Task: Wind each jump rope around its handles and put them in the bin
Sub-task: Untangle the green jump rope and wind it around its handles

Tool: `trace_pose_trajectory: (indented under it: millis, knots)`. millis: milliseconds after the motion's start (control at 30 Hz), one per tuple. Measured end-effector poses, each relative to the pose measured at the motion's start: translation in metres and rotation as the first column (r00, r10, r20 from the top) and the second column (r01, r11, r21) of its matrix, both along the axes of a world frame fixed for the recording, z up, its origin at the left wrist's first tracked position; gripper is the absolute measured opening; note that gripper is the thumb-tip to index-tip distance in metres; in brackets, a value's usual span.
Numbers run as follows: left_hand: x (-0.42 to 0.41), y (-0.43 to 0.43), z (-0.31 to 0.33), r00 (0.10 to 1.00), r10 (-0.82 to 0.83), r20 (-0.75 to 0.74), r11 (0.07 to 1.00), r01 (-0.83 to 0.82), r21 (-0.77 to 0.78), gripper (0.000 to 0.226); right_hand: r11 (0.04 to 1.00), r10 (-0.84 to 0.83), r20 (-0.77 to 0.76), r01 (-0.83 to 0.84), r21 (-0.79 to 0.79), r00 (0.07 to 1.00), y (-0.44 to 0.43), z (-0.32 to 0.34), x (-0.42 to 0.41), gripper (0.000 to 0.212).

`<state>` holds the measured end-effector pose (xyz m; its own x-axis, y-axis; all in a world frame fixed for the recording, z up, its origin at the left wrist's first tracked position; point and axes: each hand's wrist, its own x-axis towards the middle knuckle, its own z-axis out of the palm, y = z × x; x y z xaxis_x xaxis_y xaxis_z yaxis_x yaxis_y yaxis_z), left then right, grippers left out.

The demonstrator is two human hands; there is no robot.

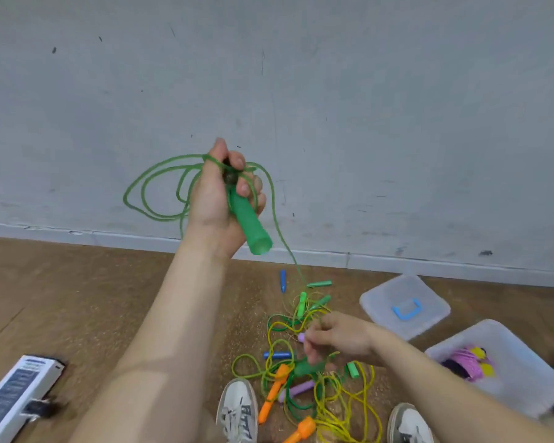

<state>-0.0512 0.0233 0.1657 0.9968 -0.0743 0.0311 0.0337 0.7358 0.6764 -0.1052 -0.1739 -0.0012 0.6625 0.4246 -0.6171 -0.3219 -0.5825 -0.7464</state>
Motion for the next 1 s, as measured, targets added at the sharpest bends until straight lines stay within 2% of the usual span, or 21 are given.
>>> trace_pose_trajectory:
  millis: [33,67,100,133,167,200,233,300,333,400,467,533,567,633,667,767,800,1000]
  knots:
    - [0.003,0.005,-0.004,0.998,0.032,-0.049,0.995,-0.027,0.100,0.037,0.996,-0.090,-0.024,0.090,0.010,0.996,-0.003,0.008,0.001,0.033]
    - [0.005,0.009,-0.010,0.994,0.074,-0.081,0.953,-0.047,0.298,0.030,0.985,-0.170,-0.028,0.171,0.040,0.985,-0.005,0.018,0.005,0.035]
    - [0.007,0.013,-0.018,0.991,0.105,-0.078,0.806,-0.039,0.591,0.023,0.966,-0.233,-0.038,0.236,0.105,0.972,-0.006,0.032,0.010,0.036]
    - [0.005,0.015,-0.026,0.994,0.086,-0.073,0.542,0.015,0.840,0.018,0.936,-0.285,-0.062,0.291,0.197,0.957,-0.006,0.046,0.017,0.035]
    - [0.003,0.015,-0.031,0.995,0.023,-0.098,0.298,0.087,0.951,0.017,0.888,-0.331,-0.101,0.345,0.304,0.938,-0.008,0.063,0.022,0.034]
    - [0.000,0.014,-0.036,0.989,-0.035,-0.146,0.157,0.150,0.976,0.020,0.829,-0.363,-0.143,0.389,0.402,0.921,-0.010,0.080,0.025,0.032]
    - [-0.003,0.011,-0.037,0.979,-0.072,-0.193,0.123,0.200,0.972,0.023,0.768,-0.386,-0.181,0.424,0.480,0.905,-0.012,0.095,0.027,0.029]
    - [-0.006,0.004,-0.034,0.969,-0.117,-0.216,0.219,0.237,0.946,0.024,0.680,-0.405,-0.224,0.455,0.574,0.887,-0.015,0.112,0.026,0.024]
    - [-0.007,-0.002,-0.032,0.968,-0.131,-0.214,0.271,0.243,0.931,0.025,0.667,-0.396,-0.226,0.448,0.595,0.890,-0.014,0.116,0.024,0.023]
    - [-0.007,-0.015,-0.032,0.968,-0.147,-0.206,0.341,0.244,0.908,0.024,0.695,-0.345,-0.175,0.376,0.613,0.922,-0.007,0.113,0.019,0.024]
    - [-0.008,-0.031,-0.033,0.971,-0.144,-0.190,0.411,0.233,0.881,0.018,0.759,-0.312,-0.027,0.267,0.593,0.950,0.006,0.108,0.014,0.026]
    - [-0.006,-0.042,-0.034,0.972,-0.109,-0.208,0.488,0.235,0.841,0.013,0.785,-0.358,0.117,0.231,0.574,0.926,0.015,0.103,0.014,0.028]
    - [-0.005,-0.044,-0.033,0.968,-0.096,-0.231,0.509,0.247,0.825,0.012,0.776,-0.391,0.132,0.248,0.580,0.911,0.016,0.103,0.015,0.029]
    - [-0.001,-0.040,-0.033,0.960,-0.087,-0.265,0.477,0.274,0.835,0.014,0.758,-0.406,0.104,0.270,0.594,0.908,0.009,0.106,0.019,0.032]
    - [0.002,-0.034,-0.033,0.958,-0.083,-0.273,0.419,0.282,0.863,0.016,0.764,-0.394,0.088,0.272,0.586,0.915,0.003,0.109,0.020,0.031]
    - [0.006,-0.018,-0.035,0.959,-0.071,-0.275,0.142,0.282,0.949,0.028,0.782,-0.354,0.037,0.274,0.560,0.934,-0.015,0.115,0.024,0.013]
    - [0.007,-0.014,-0.037,0.963,-0.059,-0.262,0.108,0.267,0.958,0.030,0.796,-0.337,0.032,0.266,0.544,0.941,-0.021,0.117,0.025,0.008]
    - [0.014,0.003,-0.039,0.976,0.185,-0.118,0.279,0.063,0.958,0.030,0.948,-0.200,0.158,0.150,0.280,0.967,-0.045,0.109,0.027,0.011]
